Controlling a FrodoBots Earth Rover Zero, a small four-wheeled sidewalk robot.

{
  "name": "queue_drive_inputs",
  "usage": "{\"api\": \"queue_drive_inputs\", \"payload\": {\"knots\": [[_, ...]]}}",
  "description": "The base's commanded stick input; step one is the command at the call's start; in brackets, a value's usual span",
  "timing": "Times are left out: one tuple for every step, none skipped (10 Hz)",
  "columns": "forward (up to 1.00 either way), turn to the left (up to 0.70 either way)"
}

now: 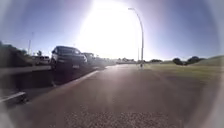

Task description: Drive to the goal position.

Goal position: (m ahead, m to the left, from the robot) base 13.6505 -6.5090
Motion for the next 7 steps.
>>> {"api": "queue_drive_inputs", "payload": {"knots": [[0.7, -0.2], [0.7, -0.24], [0.7, -0.28], [0.7, -0.33], [0.7, -0.32], [0.7, -0.25], [0.7, -0.19]]}}
